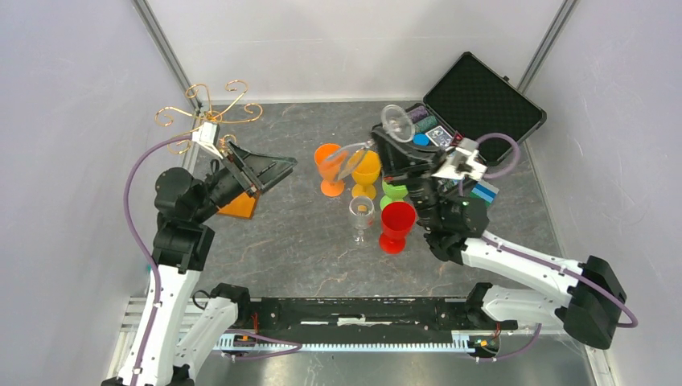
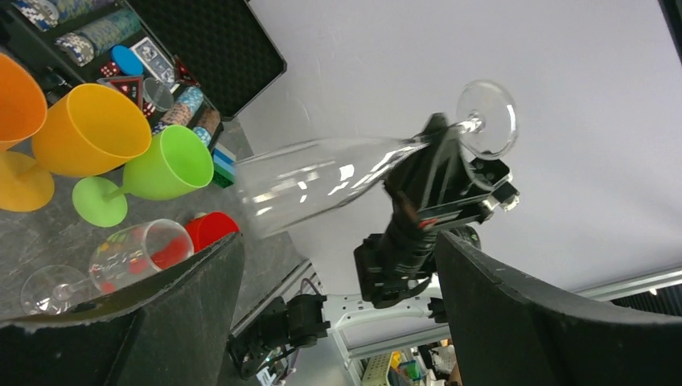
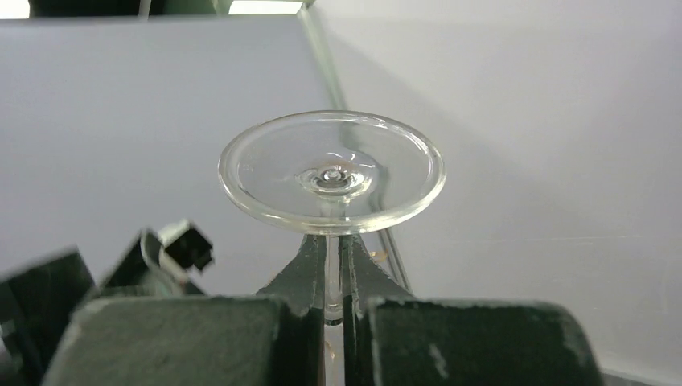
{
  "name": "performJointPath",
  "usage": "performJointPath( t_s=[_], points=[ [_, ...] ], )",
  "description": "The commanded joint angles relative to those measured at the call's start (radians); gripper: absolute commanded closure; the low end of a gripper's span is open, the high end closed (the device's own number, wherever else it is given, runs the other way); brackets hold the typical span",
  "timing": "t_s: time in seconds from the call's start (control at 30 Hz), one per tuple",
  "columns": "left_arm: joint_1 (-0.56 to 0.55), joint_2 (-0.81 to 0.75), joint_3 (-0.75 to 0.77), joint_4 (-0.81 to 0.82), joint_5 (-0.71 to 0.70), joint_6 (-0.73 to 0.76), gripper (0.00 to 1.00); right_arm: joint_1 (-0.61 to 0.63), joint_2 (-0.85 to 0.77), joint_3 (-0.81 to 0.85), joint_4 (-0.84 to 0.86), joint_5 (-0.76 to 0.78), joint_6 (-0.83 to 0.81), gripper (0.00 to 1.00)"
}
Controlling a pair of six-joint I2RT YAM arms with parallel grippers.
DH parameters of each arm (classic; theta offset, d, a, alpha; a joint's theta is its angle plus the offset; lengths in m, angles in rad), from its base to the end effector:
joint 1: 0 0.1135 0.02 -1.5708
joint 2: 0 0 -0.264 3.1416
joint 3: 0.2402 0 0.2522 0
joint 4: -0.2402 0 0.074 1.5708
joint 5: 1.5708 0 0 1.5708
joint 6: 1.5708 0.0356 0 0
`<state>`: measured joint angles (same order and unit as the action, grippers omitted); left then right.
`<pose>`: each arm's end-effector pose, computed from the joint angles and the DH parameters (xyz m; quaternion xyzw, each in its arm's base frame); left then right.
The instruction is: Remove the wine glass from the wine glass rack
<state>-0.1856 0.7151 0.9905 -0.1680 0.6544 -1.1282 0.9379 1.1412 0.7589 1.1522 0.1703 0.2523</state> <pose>0.1353 -0.0475 0.4219 -0.0742 0.6723 -0.6003 0.4268 0.1457 0.1884 0.3937 -0.0568 0.3921 0.4869 0.7784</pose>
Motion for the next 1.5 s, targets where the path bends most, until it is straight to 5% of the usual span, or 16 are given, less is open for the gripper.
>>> performJointPath(
  t_s=[0.0, 0.13, 0.6, 1.13, 1.37, 1.47],
  points=[
    [-0.003, -0.013, -0.099, 0.201, 0.021, -0.029, 0.10, -0.001, -0.063, -0.058, 0.224, 0.292, 0.185, 1.00],
    [-0.025, 0.021, -0.141, 0.386, 0.086, -0.143, 0.13, -0.001, -0.065, -0.072, 0.291, 0.293, 0.263, 1.00],
    [-0.200, 0.112, -0.135, 0.577, 0.053, -0.274, 0.31, -0.001, 0.006, -0.040, 0.294, 0.271, 0.444, 1.00],
    [-0.253, 0.148, -0.141, 0.737, 0.018, -0.378, 0.78, -0.001, 0.016, -0.092, 0.274, 0.338, 0.566, 1.00],
    [-0.259, 0.168, -0.144, 0.760, 0.011, -0.371, 0.86, -0.001, 0.005, -0.117, 0.270, 0.344, 0.582, 1.00],
    [-0.261, 0.174, -0.141, 0.764, 0.009, -0.358, 0.97, 0.000, -0.004, -0.125, 0.264, 0.344, 0.582, 1.00]
  ],
)
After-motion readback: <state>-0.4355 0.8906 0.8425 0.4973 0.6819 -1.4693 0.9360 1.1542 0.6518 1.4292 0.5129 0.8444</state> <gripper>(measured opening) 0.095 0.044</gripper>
